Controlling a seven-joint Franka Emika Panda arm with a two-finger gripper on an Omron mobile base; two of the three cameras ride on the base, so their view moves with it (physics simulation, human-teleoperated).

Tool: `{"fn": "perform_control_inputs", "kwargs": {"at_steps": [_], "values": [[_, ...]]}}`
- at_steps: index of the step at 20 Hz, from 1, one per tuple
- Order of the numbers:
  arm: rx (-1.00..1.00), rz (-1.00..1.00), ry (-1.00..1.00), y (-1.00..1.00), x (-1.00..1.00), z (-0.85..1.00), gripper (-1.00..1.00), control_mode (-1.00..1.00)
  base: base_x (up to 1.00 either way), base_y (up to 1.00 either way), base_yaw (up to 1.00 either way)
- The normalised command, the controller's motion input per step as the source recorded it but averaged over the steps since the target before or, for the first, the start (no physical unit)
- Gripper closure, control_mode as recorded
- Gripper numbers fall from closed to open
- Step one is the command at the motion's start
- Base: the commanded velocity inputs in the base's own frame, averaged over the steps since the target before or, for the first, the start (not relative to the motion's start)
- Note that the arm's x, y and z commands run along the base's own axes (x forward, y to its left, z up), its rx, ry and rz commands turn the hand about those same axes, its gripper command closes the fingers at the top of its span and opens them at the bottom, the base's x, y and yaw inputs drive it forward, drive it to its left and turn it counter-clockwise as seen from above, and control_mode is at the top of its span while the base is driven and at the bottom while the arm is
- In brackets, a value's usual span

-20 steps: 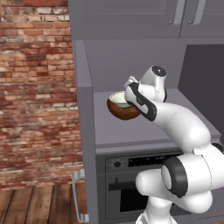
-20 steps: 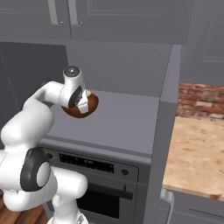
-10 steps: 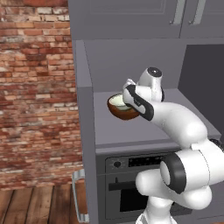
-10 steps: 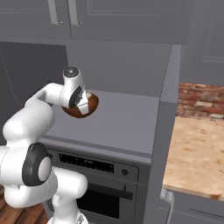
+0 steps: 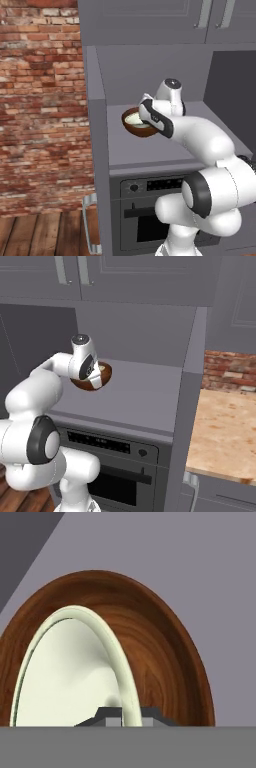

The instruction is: Pick up the bowls on the counter and stack them on top of one another in the open cabinet. Place the smaller bowl on top of the larger bowl.

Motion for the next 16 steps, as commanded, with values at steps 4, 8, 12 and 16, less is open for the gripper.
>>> {"fn": "perform_control_inputs", "kwargs": {"at_steps": [4,8,12,16], "values": [[-0.05,0.0,0.02,0.01,0.12,-0.13,1.0,-1.0,0.0,0.0,0.0],[-0.05,0.0,0.0,0.02,0.21,-0.14,1.0,-1.0,0.0,0.0,0.0],[-0.03,0.0,0.02,0.07,0.15,-0.29,1.0,-1.0,0.0,0.0,0.0],[-0.03,0.0,0.07,0.13,0.04,-0.41,-1.0,-1.0,0.0,0.0,0.0]]}}
